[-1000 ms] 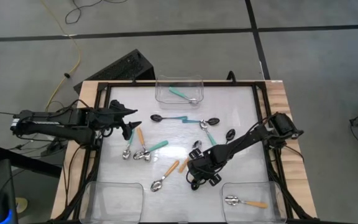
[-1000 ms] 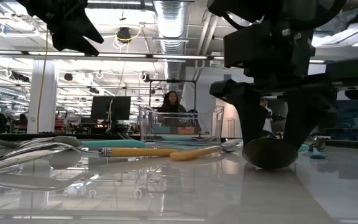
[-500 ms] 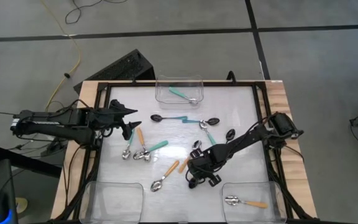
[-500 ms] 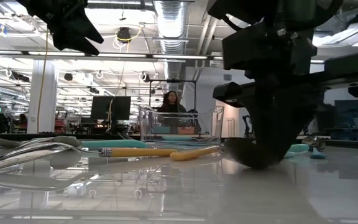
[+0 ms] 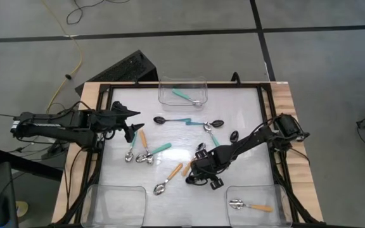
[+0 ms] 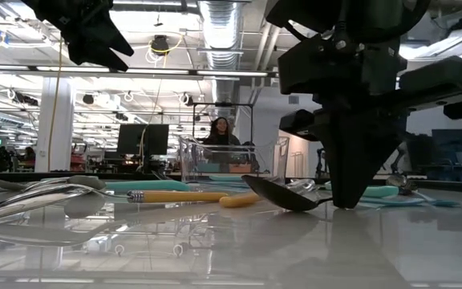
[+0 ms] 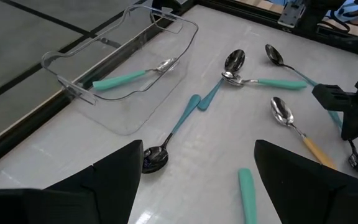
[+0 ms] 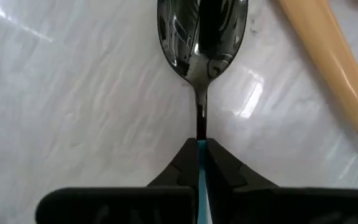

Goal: Sort silverware by color (type)
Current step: Put the bottom black spoon into the bottom left transparent bin

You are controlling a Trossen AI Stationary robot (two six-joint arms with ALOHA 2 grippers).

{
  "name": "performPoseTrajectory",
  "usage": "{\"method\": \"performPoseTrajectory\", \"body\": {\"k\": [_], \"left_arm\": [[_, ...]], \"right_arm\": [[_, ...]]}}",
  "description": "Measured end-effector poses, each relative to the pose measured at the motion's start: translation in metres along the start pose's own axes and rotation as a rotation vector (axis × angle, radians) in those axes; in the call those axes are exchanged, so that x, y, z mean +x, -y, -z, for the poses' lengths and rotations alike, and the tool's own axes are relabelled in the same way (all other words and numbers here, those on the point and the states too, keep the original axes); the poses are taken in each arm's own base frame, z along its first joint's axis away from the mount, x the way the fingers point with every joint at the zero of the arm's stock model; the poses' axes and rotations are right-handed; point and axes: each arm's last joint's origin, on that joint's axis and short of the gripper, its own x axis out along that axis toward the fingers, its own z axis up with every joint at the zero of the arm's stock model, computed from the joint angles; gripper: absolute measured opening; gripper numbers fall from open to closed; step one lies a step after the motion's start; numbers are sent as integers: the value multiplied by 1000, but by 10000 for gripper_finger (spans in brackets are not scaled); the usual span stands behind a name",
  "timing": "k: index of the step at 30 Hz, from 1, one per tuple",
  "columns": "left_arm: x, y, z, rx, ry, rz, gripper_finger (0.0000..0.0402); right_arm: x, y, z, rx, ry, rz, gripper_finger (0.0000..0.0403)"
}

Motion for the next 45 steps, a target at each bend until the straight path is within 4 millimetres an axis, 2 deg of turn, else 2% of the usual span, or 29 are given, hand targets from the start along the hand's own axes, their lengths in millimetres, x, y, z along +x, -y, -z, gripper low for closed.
{"method": "performPoseTrajectory", "body": {"k": [5, 9, 19, 27, 35, 39, 45], "left_arm": [[0, 0, 0, 0, 0, 1, 293], [0, 0, 0, 0, 1, 1, 293], [0, 0, 0, -1, 1, 2, 293], [0, 1, -2, 1, 25, 0, 293], [0, 1, -2, 14, 18, 10, 293], [0, 1, -2, 19, 18, 10, 293], [0, 1, -2, 69, 16, 9, 293]], "right_arm": [[-6, 2, -9, 21, 35, 27, 29], [-19, 7, -25, 9, 104, 84, 29], [-59, 42, -61, 23, 295, 235, 29], [-70, 54, -78, -38, 474, 298, 29], [-91, 70, -103, -45, 844, 363, 29], [-84, 70, -117, -53, 1001, 381, 29], [-63, 54, -138, -110, 1136, 330, 29]]}}
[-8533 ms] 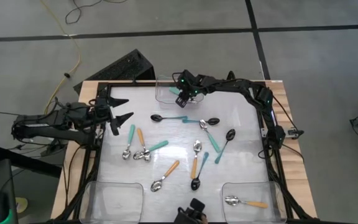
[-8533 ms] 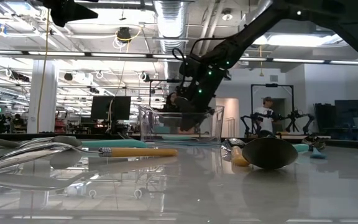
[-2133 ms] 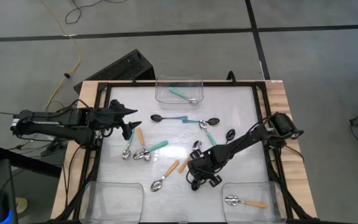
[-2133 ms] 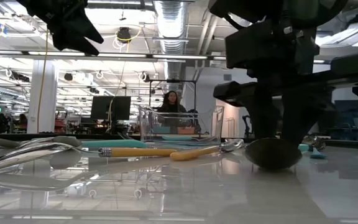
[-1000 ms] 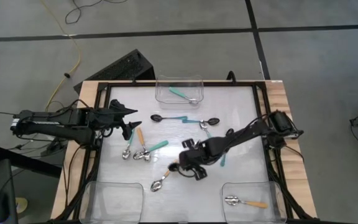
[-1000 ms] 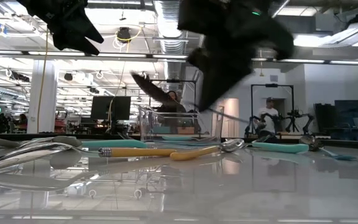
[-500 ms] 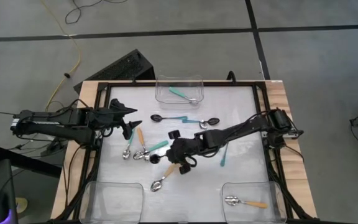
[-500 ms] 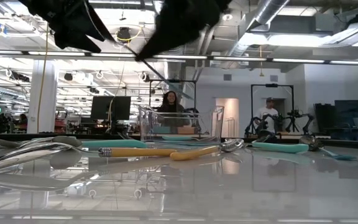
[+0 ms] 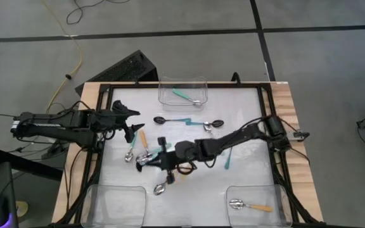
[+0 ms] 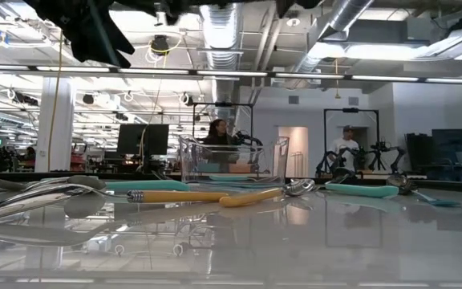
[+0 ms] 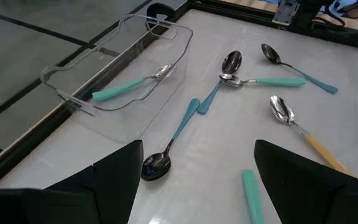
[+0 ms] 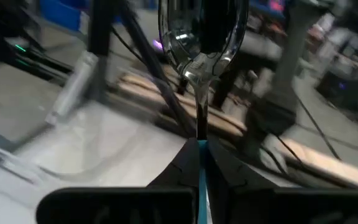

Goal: Sort silverware by color (type)
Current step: Put the bottom black spoon into the bottom left transparent bin

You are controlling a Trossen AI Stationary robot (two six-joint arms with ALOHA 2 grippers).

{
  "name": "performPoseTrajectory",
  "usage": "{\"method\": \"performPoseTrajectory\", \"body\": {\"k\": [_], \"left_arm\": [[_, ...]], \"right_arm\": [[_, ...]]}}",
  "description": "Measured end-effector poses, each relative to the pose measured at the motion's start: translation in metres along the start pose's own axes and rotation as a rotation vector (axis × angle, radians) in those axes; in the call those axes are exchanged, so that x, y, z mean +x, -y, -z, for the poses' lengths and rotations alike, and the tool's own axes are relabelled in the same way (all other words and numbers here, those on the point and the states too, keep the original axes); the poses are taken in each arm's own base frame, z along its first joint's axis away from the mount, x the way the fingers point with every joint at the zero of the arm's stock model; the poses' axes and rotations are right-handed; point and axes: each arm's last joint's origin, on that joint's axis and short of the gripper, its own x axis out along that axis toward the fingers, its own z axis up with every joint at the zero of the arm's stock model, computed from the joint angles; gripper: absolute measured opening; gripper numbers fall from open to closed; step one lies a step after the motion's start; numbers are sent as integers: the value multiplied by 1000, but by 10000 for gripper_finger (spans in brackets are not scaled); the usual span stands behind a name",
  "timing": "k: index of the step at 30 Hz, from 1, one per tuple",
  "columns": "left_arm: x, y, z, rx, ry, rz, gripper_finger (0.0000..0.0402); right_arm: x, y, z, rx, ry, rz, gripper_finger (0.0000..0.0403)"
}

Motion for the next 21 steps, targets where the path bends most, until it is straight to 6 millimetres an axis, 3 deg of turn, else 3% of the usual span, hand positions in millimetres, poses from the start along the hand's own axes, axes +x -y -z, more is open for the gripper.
{"method": "performPoseTrajectory", "body": {"k": [6, 11, 21], "left_arm": [[0, 0, 0, 3, 1, 1, 293], [0, 1, 0, 12, 0, 16, 293], [0, 1, 0, 15, -2, 17, 293]], "right_arm": [[35, -18, -5, 28, 58, -86, 29], [59, -28, -23, 28, 139, -147, 29], [87, -40, -44, 112, 238, -322, 29]]}}
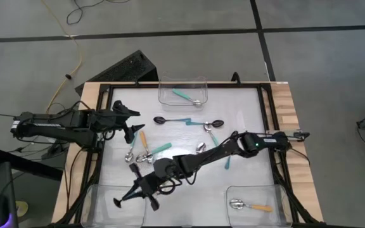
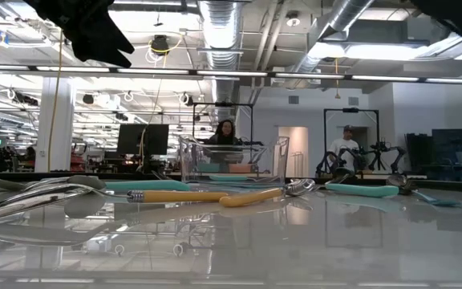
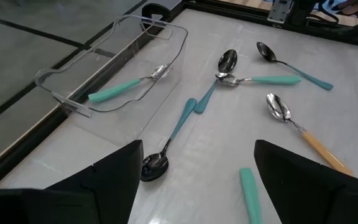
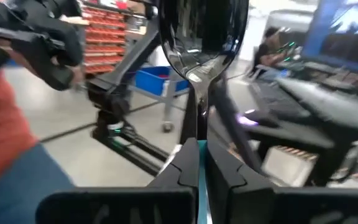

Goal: Sort silverware by color (type)
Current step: Put the bottom black spoon into the bottom left transparent bin

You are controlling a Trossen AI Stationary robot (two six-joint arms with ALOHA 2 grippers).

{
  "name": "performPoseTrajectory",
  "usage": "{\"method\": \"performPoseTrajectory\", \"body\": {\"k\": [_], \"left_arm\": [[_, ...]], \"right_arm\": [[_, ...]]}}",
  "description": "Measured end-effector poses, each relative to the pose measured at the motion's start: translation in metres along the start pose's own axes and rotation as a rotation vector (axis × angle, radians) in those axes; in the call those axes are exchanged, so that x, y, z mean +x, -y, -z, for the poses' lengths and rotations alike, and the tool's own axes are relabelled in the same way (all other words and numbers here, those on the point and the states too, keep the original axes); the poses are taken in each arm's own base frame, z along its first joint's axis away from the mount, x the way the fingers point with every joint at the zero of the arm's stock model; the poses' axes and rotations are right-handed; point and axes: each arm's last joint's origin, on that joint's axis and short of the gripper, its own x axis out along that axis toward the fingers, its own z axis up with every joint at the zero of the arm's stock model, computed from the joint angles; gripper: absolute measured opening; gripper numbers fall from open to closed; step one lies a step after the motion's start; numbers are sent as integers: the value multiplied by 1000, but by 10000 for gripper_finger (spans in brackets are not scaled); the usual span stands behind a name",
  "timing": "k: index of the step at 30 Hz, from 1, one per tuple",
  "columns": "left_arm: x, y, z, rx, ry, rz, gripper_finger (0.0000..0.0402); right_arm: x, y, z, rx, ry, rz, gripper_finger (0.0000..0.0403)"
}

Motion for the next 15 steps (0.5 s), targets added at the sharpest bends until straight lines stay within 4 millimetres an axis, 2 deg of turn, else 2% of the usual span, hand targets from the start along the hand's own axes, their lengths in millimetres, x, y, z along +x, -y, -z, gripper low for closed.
{"method": "performPoseTrajectory", "body": {"k": [6, 15], "left_arm": [[0, 0, 0, -4, 0, 0, 293], [0, 0, 0, -5, -1, -1, 293]], "right_arm": [[11, -2, 26, 109, -26, -48, 29], [8, 6, 29, 186, -52, -115, 29]]}}
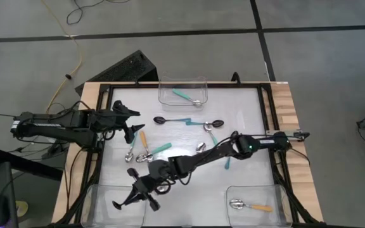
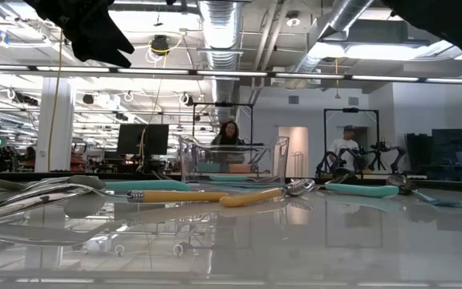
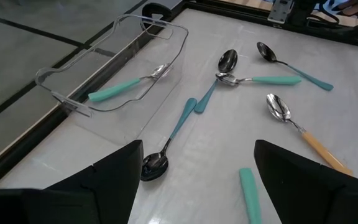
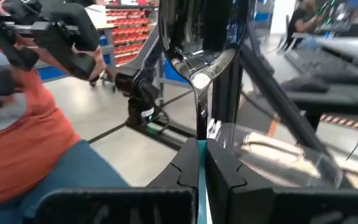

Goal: Sort silverware by color (type)
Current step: Put the bottom black spoon into the bottom left transparent bin

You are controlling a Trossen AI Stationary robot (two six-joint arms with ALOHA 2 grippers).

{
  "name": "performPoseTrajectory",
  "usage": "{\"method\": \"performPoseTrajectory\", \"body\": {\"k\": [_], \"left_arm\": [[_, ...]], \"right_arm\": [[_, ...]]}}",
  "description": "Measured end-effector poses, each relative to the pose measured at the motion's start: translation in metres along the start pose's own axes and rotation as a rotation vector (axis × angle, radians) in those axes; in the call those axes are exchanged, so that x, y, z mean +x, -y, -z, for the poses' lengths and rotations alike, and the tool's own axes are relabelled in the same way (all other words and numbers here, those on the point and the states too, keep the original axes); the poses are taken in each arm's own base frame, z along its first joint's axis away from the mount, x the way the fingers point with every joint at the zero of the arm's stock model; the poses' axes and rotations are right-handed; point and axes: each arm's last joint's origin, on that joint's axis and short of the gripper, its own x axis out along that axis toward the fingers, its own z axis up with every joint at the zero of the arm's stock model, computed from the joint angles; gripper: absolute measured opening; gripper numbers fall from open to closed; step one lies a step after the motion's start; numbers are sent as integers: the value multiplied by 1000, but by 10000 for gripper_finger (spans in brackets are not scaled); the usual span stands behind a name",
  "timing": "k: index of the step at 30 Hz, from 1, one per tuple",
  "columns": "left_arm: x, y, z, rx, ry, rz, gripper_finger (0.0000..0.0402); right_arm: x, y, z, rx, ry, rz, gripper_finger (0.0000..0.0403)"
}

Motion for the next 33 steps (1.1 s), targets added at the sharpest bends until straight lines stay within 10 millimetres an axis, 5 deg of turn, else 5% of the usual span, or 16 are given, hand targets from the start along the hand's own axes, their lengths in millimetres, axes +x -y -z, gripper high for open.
{"method": "performPoseTrajectory", "body": {"k": [33], "left_arm": [[0, -1, 2, 9, -21, -7, 293]], "right_arm": [[-9, 35, 33, 169, -95, 27, 29]]}}
